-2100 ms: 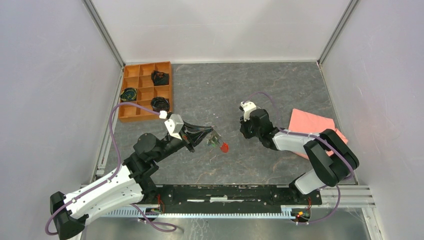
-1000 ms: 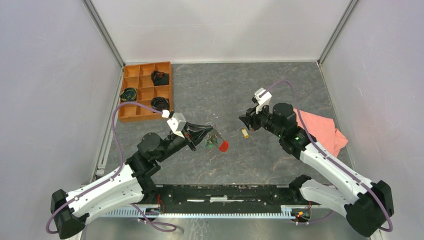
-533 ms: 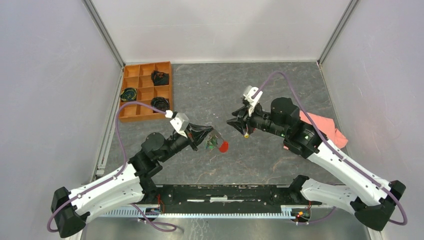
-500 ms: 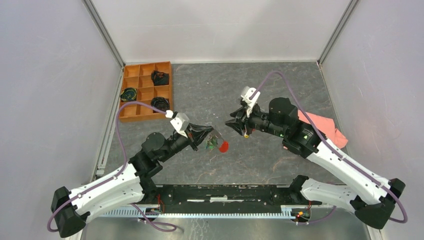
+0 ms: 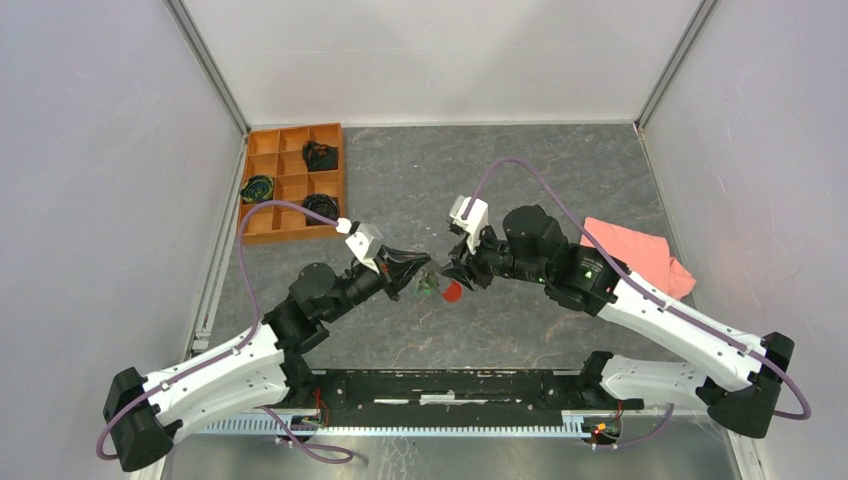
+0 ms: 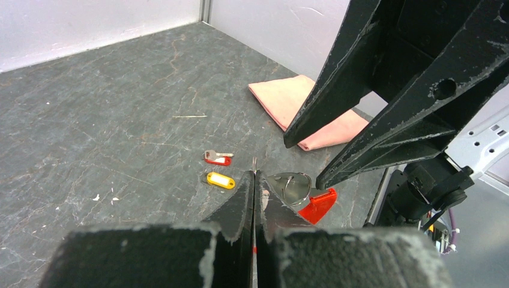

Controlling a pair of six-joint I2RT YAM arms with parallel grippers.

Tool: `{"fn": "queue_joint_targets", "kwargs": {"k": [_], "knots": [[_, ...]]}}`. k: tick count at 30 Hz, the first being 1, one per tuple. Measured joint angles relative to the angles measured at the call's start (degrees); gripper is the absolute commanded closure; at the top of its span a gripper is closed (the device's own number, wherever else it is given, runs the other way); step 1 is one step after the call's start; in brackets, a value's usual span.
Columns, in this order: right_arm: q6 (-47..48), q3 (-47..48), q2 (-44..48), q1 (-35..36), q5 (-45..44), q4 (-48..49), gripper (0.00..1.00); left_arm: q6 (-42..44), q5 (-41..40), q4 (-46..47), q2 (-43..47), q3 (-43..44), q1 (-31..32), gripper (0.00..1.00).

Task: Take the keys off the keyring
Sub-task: Adjust the keyring.

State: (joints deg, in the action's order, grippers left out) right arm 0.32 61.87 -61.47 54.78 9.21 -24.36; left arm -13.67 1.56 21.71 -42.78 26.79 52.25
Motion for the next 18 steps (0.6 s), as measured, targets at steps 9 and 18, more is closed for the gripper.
{"fn": "queue_joint_targets", "kwargs": {"k": [9,18], "knots": [[0.00,0.00,-1.62,1.14,-1.14,-1.60,0.59,-0.52,0.02,0.33,-1.70,0.04,0.00,0.98],[0.00,0.00,-1.99,1.38,-2.36,-3.32,0.61,-0.52,0.04,0.79,-3.63,1.20,0.00,0.98]]}}
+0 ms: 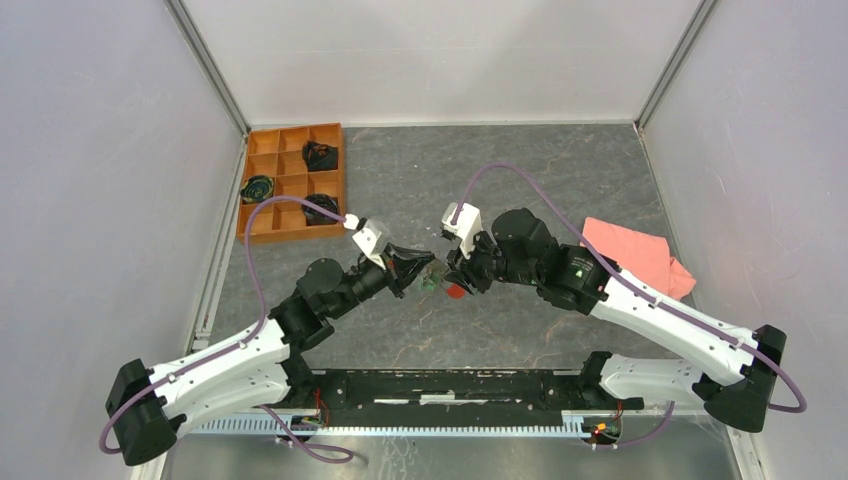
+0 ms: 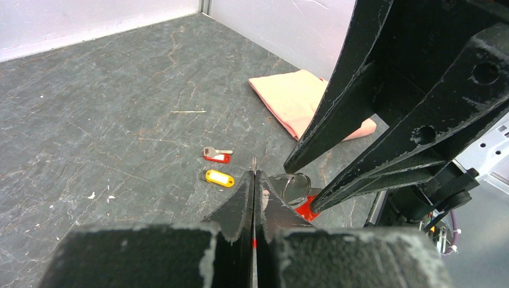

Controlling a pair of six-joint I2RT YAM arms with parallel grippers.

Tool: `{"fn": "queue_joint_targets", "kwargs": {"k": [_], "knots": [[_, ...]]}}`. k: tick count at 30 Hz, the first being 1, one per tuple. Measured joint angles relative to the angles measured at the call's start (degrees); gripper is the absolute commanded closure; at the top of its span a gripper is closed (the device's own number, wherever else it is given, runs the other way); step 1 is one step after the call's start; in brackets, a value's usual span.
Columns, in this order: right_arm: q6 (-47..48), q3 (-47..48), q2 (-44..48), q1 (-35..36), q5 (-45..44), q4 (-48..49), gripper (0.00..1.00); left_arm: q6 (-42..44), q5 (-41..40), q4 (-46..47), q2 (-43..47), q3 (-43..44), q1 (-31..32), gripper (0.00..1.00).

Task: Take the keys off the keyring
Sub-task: Adjust the keyring.

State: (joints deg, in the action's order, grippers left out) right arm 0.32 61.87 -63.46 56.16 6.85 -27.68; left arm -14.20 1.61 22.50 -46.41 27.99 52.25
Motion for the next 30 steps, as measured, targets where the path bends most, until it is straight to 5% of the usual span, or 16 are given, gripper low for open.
{"fn": "queue_joint_targets", "kwargs": {"k": [9,12,14,18,23,30], "knots": [[0.02,-1.36,0.02,0.00,-1.84,-0.31,0.65,0.00,0.09,0.37,-0.98,1.25,0.00,0.98],[-0.02,-1.77,0.02,0.04,-2.05,-0.26,0.77,0.00,0.13,0.37,-1.31,1.40,0.00,0.98],[-0.15,-1.92,0.00,0.04,-2.38,-0.09,0.96,-0.02,0.11,0.39,-1.60,1.44,0.00,0.98],[-2.27,-3.02,0.02,0.09,-3.98,1.20,1.00,-0.81,-0.72,0.35,-2.27,1.44,0.00,0.96],[-7.41,-6.29,0.07,0.09,-7.02,4.66,1.00,-3.21,-3.67,0.42,-4.28,1.77,0.00,0.58],[-18.45,-14.40,0.13,0.09,-11.45,12.94,1.00,-8.33,-11.47,1.49,-5.70,4.20,-0.02,0.37]]}}
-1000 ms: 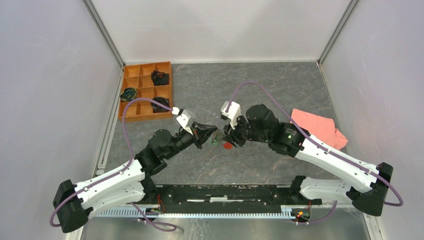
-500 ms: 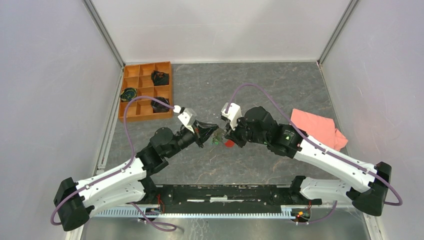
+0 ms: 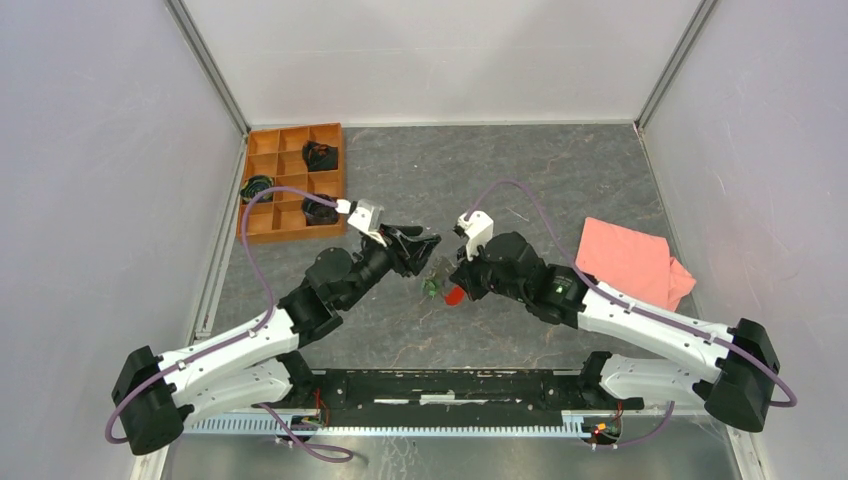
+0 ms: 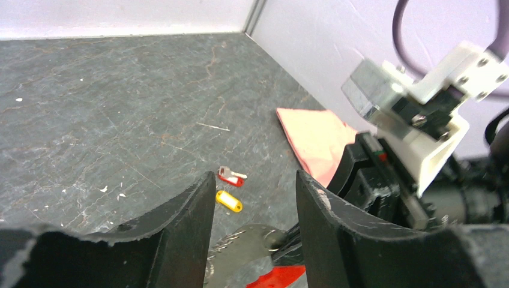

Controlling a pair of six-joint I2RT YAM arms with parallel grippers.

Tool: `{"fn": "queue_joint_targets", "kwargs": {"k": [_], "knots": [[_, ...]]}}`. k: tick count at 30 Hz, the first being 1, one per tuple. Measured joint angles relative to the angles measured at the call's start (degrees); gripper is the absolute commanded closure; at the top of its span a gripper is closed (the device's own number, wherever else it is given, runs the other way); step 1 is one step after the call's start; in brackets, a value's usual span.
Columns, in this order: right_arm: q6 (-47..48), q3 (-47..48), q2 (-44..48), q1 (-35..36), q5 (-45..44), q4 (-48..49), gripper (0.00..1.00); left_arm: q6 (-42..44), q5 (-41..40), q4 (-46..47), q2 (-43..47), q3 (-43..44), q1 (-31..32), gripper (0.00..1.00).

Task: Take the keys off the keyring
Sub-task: Adjust the keyring.

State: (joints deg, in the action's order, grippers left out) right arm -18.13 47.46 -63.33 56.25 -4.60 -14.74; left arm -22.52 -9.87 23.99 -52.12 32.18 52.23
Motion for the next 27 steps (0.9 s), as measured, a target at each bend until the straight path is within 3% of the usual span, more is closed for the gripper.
{"fn": "queue_joint_targets", "kwargs": {"k": [7,19,27], "knots": [[-11.43,-8.46,2.27,0.00,-9.75,16.04,1.00,-5.22,-6.58,-0.50,0.15,0.57,-0.13,0.29],[-27.91,-20.00,2.56,0.00,-27.56,54.73,1.00,-15.93,-16.46,-3.96,4.39,0.74,-0.42,0.23],[-35.71,-20.06,-2.40,0.00,-33.51,67.08,1.00,-22.75,-18.40,-4.83,3.28,0.74,-0.44,0.22]]}}
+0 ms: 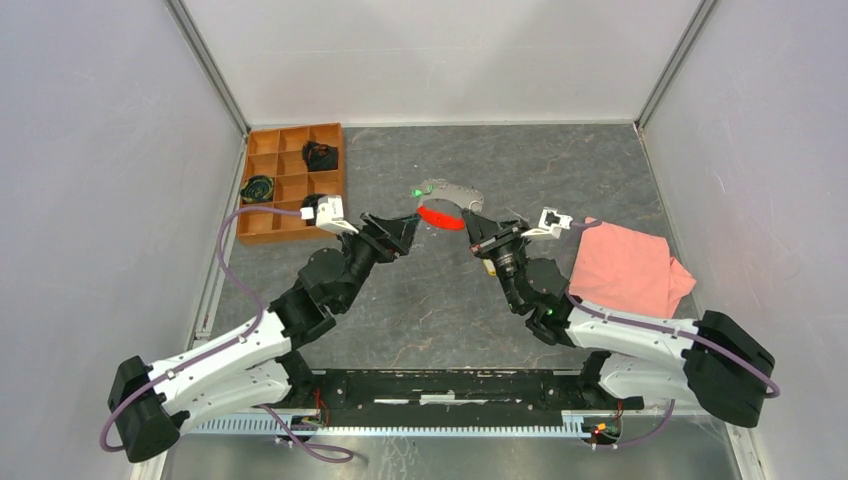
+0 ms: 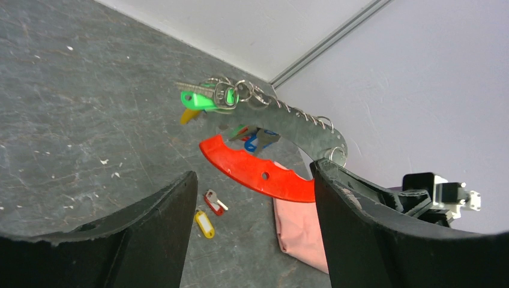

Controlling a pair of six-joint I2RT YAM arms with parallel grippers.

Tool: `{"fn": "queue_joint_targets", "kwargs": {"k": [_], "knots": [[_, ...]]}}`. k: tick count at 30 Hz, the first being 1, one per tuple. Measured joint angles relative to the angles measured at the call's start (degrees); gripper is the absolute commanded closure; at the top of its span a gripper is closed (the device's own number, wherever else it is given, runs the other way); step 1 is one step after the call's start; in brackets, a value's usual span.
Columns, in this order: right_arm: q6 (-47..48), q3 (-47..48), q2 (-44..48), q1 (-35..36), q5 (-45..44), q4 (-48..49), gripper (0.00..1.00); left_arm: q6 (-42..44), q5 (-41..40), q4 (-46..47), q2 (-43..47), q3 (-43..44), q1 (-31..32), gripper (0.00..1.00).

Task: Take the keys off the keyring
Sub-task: Adjust the keyring.

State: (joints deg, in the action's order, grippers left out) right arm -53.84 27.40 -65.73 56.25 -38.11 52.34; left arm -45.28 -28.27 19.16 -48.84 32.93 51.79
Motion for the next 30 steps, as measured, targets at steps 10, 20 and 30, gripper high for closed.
{"fn": "queue_joint_targets", "kwargs": {"k": [10,20,30], "knots": [[-11.45,0.90,-7.89,0.22,-0.35,10.32,1.00,-6.32,0.17,10.16,-7.82,-0.52,-0.44,0.24],[-17.03,2.80,-9.60,1.95,-0.46,12.33,1.00,-11.56,-0.33,19.37,-12.76,-0.85,-0.61,0.38],[-21.27,3.34,-9.77,3.28,-2.27,10.93,1.00,-15.93,-1.64,26.03,-16.22,-0.87,-0.68,0.88]]}}
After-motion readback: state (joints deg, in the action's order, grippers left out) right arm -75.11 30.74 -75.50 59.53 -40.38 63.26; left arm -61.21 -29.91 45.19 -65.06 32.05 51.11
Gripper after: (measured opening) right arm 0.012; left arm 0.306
